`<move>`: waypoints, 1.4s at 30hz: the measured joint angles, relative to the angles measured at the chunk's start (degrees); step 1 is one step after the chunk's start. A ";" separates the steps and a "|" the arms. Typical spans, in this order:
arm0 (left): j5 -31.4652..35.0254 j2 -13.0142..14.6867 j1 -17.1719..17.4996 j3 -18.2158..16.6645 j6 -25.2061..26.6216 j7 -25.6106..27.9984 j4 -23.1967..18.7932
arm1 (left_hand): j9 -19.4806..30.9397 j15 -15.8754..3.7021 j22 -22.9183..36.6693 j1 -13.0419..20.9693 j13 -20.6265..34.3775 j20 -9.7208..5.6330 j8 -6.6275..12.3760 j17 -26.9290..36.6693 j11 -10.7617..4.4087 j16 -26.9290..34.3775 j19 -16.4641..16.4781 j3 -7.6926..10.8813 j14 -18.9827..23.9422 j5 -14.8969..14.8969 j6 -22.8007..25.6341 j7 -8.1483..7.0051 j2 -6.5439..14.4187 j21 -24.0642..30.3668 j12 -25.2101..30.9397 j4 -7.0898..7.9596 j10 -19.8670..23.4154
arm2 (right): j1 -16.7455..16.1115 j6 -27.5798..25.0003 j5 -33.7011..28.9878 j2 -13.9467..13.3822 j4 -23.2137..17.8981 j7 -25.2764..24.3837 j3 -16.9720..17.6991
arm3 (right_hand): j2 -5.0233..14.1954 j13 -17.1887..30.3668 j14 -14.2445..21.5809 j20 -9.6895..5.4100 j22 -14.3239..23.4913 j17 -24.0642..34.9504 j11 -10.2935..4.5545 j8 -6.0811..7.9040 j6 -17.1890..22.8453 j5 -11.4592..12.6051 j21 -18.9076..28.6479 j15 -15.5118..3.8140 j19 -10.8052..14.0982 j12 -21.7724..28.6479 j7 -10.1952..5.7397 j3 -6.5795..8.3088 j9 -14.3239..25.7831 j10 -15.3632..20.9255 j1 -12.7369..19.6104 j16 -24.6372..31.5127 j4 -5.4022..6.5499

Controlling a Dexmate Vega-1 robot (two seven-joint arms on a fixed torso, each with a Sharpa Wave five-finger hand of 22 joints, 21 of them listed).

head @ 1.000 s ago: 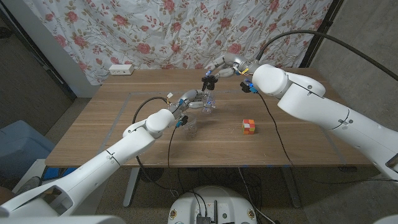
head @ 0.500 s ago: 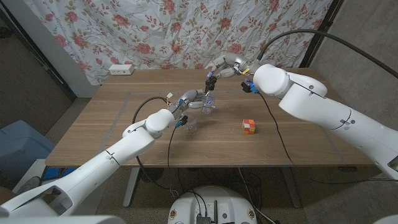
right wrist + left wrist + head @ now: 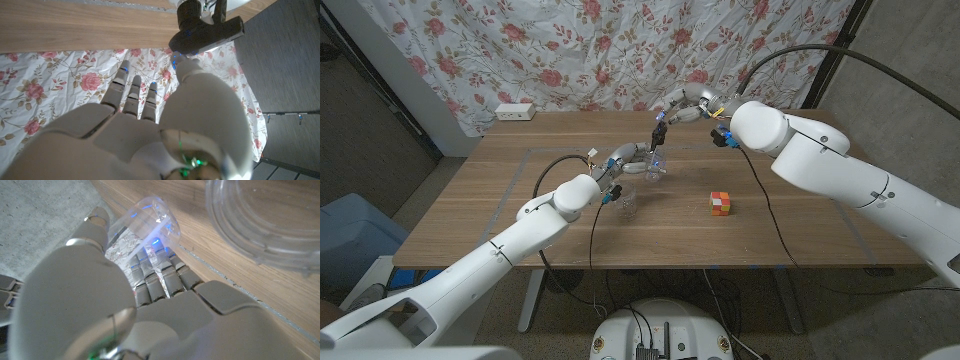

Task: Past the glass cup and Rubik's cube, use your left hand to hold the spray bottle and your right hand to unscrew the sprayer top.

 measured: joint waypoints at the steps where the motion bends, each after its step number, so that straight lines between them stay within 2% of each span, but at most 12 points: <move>1: 0.01 0.01 -0.01 -0.01 0.00 0.00 0.00 | 0.01 0.00 0.00 0.00 0.00 0.00 0.00 -0.03 0.00 0.00 0.00 0.00 0.00 0.00 0.00 0.00 0.00 0.00 0.00 0.00 0.00 | -0.12 0.11 0.00 -0.09 -0.02 -0.10 0.15 | 0.00 0.00 -0.01 0.00 0.00 0.00 0.00 -0.20 -0.43 0.00 0.00 -0.01 0.00 -0.01 -0.02 0.00 -0.12 0.00 0.00 0.00 0.00; 6: 0.03 0.02 -0.01 -0.03 0.00 -0.01 0.00 | 0.04 0.00 0.00 0.00 0.00 0.00 0.00 0.00 -0.01 0.00 0.00 0.00 0.00 0.00 0.00 0.00 0.00 0.00 -0.01 0.00 -0.01 | -0.52 0.44 0.02 -0.35 -0.18 -0.40 0.73 | 0.00 -0.01 -0.61 0.41 0.00 0.00 -0.09 -1.59 -2.57 0.27 0.00 0.21 -0.41 -0.01 0.06 -0.48 -0.42 -0.53 0.00 0.00 0.00; 10: 0.05 0.04 -0.01 -0.05 0.00 -0.01 -0.10 | 0.04 0.00 0.00 0.00 0.00 0.00 0.00 0.00 -0.01 0.00 0.00 0.00 0.00 0.00 0.00 0.00 0.00 0.00 -0.01 0.00 -0.01 | -0.93 0.55 0.05 -0.64 -0.52 -0.78 1.38 | 0.00 -0.01 -0.64 0.41 0.00 0.00 0.13 -2.10 -3.47 0.39 0.00 0.24 -0.40 -0.01 -0.01 -0.75 -0.69 -0.75 0.00 0.00 0.20; 13: 0.08 0.05 0.00 -0.07 0.00 0.00 -0.20 | 0.03 0.00 0.00 0.00 0.00 0.00 0.00 0.00 -0.01 0.00 0.00 0.00 0.00 0.00 0.00 0.00 0.00 0.00 -0.03 0.00 -0.01 | -1.21 0.55 0.07 -0.91 -0.85 -1.08 1.87 | -0.02 -0.01 -0.82 0.41 0.00 -0.01 0.23 -2.86 -3.89 0.39 0.00 0.42 -0.40 -0.01 0.00 -1.57 -0.95 -0.84 -0.02 0.00 0.60; 16: 0.14 0.06 0.09 -0.09 -0.02 0.06 -0.33 | -0.14 0.00 0.00 0.00 0.14 0.00 0.00 0.00 -0.02 0.00 0.00 0.00 0.00 0.00 0.00 0.00 0.00 0.00 -0.04 0.00 -0.01 | -1.44 0.36 0.11 -1.21 -1.17 -1.31 2.36 | -1.47 -0.01 -0.79 0.42 0.00 -0.01 0.63 -3.54 -4.64 0.35 0.24 0.44 -0.39 -0.01 0.11 -2.48 -1.20 -1.25 -1.66 0.00 1.20; 20: 0.24 0.08 0.26 -0.17 -0.04 0.28 -0.53 | -0.14 0.00 0.00 0.00 0.28 0.00 0.00 0.00 -0.02 0.00 0.00 0.00 0.00 0.00 0.00 0.00 0.00 0.00 -0.04 0.00 -0.01 | -1.78 0.12 0.20 -1.77 -1.65 -1.63 3.16 | -1.54 -0.01 -0.38 1.14 0.00 -0.18 1.20 -4.81 -5.83 -0.19 0.24 1.29 0.34 -0.01 0.28 -4.36 -1.48 -1.76 -5.39 0.00 2.22; 23: 0.30 0.09 0.40 -0.26 -0.04 0.50 -0.73 | -0.16 0.00 0.00 0.00 0.28 0.00 0.01 0.00 -0.02 0.00 0.00 0.00 0.00 0.00 0.00 0.00 0.00 0.00 -0.05 0.00 -0.01 | -2.06 0.08 0.40 -2.13 -1.85 -1.76 3.68 | -2.23 -0.01 0.01 1.37 0.00 -0.45 2.32 -5.68 -6.76 -0.95 0.24 2.28 0.57 -0.01 1.23 -6.17 -1.74 -1.66 -8.86 -0.28 3.18; 26: 0.34 0.10 0.54 -0.32 -0.04 0.67 -0.90 | -0.19 0.00 0.00 0.00 0.28 0.00 0.01 0.00 -0.02 0.00 0.00 0.00 0.00 0.00 0.00 0.00 0.00 0.00 -0.16 0.00 -0.01 | -2.29 0.12 0.72 -2.54 -1.99 -1.81 4.17 | -2.79 -0.01 0.12 1.53 0.00 -0.71 2.84 -6.46 -7.80 -1.67 0.24 2.79 0.76 -0.01 2.27 -7.62 -1.74 -1.70 -11.94 -0.49 4.09; 28: 0.36 0.10 0.62 -0.37 -0.04 0.78 -0.98 | -0.20 0.00 0.00 0.00 0.28 0.00 0.01 0.00 -0.02 0.00 0.00 0.00 0.00 0.00 0.00 0.00 0.00 0.00 -0.17 0.00 -0.02 | -2.36 0.27 0.90 -2.78 -2.00 -1.79 4.36 | -3.20 -0.02 0.34 1.14 0.00 -0.97 3.33 -7.33 -9.18 -2.01 0.24 3.01 1.17 -0.01 3.02 -8.41 -1.95 -1.84 -13.92 -0.70 4.60; 32: 0.38 0.12 0.76 -0.46 -0.04 0.96 -1.12 | -0.24 0.00 0.00 0.00 0.28 0.00 0.01 -0.01 -0.02 -0.22 0.00 0.00 0.00 0.00 0.00 0.00 0.00 0.00 -0.22 0.00 -0.01 | -2.32 0.93 1.31 -3.43 -2.00 -0.96 4.64 | -3.68 -0.14 0.32 1.35 0.00 -1.25 4.27 -8.64 -11.58 -3.04 0.24 3.83 1.39 -0.32 4.82 -9.89 -2.01 -2.38 -17.13 -1.13 5.31; 38: 0.39 0.13 0.87 -0.57 -0.04 1.08 -1.16 | -0.28 0.00 0.00 0.00 0.27 0.00 0.01 -0.16 0.09 -0.43 0.00 0.00 0.00 0.00 0.00 0.00 0.00 0.00 -0.22 0.00 0.10 | -1.57 1.78 1.33 -4.35 -1.97 0.66 4.41 | -3.49 -0.16 -0.19 1.33 0.00 -1.50 6.31 -9.30 -14.68 -4.92 0.24 4.52 2.19 -0.54 7.93 -11.67 -2.18 -3.37 -21.98 -1.79 6.75; 42: 0.39 0.10 0.91 -0.62 -0.04 1.19 -1.16 | -0.26 0.00 0.00 0.00 0.27 0.00 0.03 -0.16 0.09 -0.44 0.00 0.00 0.00 0.00 0.00 0.00 0.00 0.00 -0.27 0.00 0.30 | -1.19 3.41 1.03 -5.07 -1.61 1.91 4.00 | -3.27 -0.12 -0.59 1.33 0.00 -1.77 7.21 -9.30 -16.38 -6.53 0.24 4.94 2.19 -0.54 9.63 -13.14 -2.11 -4.09 -26.77 -2.41 8.23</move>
